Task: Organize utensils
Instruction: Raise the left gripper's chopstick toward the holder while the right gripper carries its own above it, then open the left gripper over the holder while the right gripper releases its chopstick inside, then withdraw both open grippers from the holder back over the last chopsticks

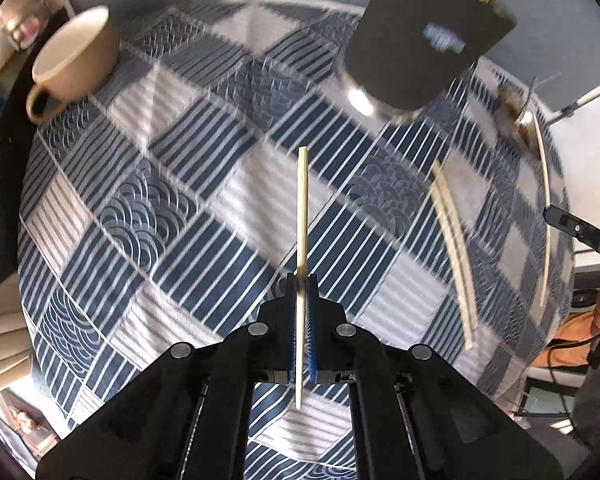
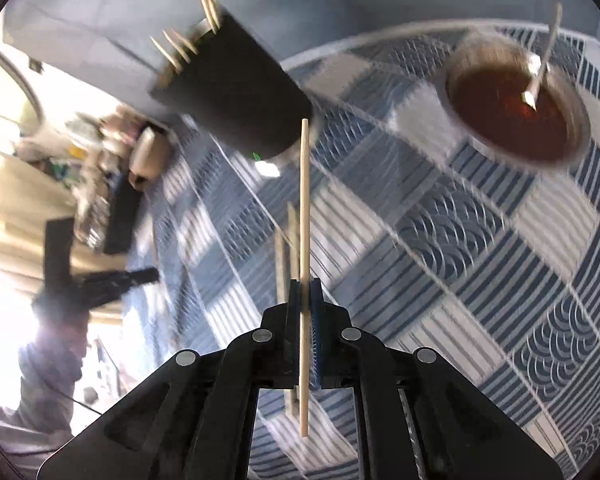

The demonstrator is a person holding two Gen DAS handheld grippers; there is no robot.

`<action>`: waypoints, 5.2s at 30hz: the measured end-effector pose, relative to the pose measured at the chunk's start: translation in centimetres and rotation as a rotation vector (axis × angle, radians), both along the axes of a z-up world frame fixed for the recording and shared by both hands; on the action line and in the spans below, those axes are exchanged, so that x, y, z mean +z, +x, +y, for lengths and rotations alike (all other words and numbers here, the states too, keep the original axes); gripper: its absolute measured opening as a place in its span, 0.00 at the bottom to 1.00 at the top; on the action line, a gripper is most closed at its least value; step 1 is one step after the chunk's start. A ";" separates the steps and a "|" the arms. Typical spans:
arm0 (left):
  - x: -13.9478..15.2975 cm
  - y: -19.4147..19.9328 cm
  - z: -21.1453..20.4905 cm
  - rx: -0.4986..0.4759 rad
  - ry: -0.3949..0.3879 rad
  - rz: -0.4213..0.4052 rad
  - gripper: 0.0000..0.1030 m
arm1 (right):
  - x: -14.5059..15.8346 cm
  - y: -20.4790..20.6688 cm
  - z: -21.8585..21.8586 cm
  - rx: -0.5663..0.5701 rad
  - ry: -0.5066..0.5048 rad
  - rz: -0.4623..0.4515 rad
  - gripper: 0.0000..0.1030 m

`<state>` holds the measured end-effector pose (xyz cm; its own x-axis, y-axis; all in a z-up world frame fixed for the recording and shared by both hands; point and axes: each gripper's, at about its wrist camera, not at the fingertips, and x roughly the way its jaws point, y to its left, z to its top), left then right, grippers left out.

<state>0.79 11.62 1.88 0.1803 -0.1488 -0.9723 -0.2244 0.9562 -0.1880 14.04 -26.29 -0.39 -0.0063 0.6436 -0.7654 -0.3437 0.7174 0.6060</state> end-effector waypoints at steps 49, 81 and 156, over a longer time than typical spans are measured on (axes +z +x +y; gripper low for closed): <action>3.1 17.2 -4.1 -0.110 0.080 -0.108 0.32 | 9.7 11.4 11.7 0.072 0.237 -0.303 0.05; -7.7 9.2 -2.2 -0.037 0.011 0.107 0.04 | 10.5 11.5 11.8 0.070 0.233 -0.302 0.05; 14.0 15.1 -3.0 -0.145 0.020 -0.547 0.73 | 13.4 8.3 9.9 -0.125 0.128 -0.568 0.63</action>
<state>15.87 8.58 15.93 0.6378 -0.1925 -0.7457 0.0346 0.9745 -0.2219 22.32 -16.36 12.98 0.4632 0.7006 -0.5428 -0.5572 0.7065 0.4363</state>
